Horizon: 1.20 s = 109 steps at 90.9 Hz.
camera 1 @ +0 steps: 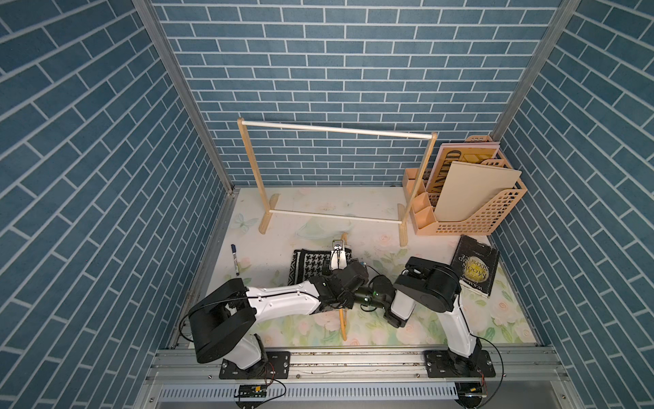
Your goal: Hang the scarf on the hanger
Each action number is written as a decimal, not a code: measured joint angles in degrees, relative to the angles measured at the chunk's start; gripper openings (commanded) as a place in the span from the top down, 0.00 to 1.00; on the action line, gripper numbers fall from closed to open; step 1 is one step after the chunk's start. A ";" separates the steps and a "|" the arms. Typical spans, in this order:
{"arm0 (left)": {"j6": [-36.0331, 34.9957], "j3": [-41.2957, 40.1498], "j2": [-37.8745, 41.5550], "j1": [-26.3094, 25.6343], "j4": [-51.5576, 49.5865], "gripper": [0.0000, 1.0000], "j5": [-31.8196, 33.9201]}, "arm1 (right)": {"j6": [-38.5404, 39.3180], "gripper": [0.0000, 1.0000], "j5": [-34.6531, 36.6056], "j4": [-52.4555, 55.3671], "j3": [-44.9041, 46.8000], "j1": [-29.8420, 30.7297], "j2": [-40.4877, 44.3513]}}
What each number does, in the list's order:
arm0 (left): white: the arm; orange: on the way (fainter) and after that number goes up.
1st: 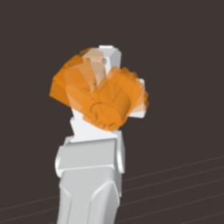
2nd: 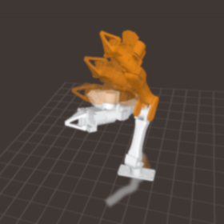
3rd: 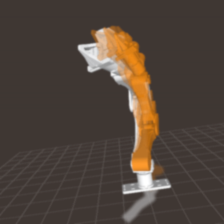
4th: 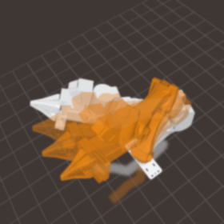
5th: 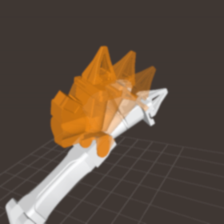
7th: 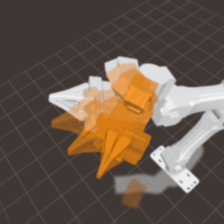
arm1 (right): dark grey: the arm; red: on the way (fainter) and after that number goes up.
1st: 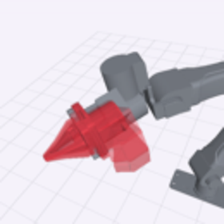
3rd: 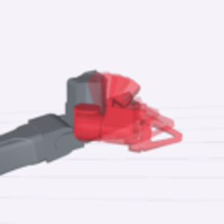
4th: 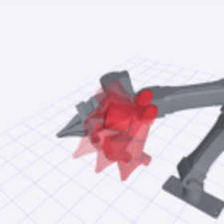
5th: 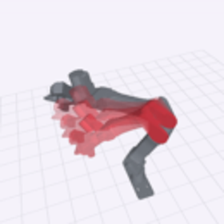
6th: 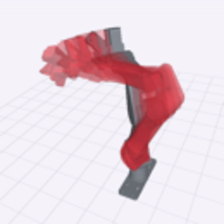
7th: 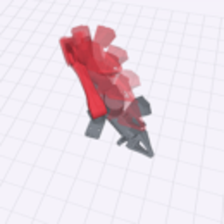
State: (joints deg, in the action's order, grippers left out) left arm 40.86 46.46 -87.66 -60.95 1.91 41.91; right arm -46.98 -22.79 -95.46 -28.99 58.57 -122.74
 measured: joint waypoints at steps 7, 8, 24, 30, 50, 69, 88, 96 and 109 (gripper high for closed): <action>-0.90 0.68 -0.24 -0.13 0.50 1.00 -0.83 | -0.94 0.32 2.12 0.11 1.97 0.04 1.09; -1.11 0.76 -0.31 -0.15 0.50 1.00 -0.81 | -1.27 0.31 2.58 0.17 2.25 0.04 1.25; -2.73 1.33 -0.44 -0.24 0.17 1.00 -0.63 | -0.63 0.15 6.40 -0.04 4.17 0.04 2.38; -2.73 1.33 -0.48 -0.20 0.15 1.00 -0.55 | 0.09 0.14 6.97 0.02 4.63 0.07 2.73; -1.11 1.33 -1.40 -0.26 0.92 1.00 -0.31 | 2.54 0.14 9.90 5.07 9.75 1.07 9.20; 0.70 1.51 -3.43 -0.13 4.33 1.00 -0.17 | 6.82 0.16 14.08 17.49 18.16 3.72 23.15; 2.40 1.68 -4.52 0.68 6.56 1.00 -0.68 | 13.46 0.49 20.61 33.07 21.09 5.73 39.98; 3.21 1.68 -4.98 1.05 7.17 1.00 -0.98 | 17.20 1.00 24.65 38.47 21.00 5.97 47.47; 3.91 1.68 -4.98 1.20 7.48 1.00 -1.46 | 21.09 1.00 26.97 42.62 20.96 -1.68 54.12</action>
State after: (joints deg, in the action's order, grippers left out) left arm 44.77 48.14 -92.64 -59.75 9.39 40.45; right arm -25.89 4.19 -52.84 -8.03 56.88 -68.62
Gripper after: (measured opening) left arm 0.141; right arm 0.038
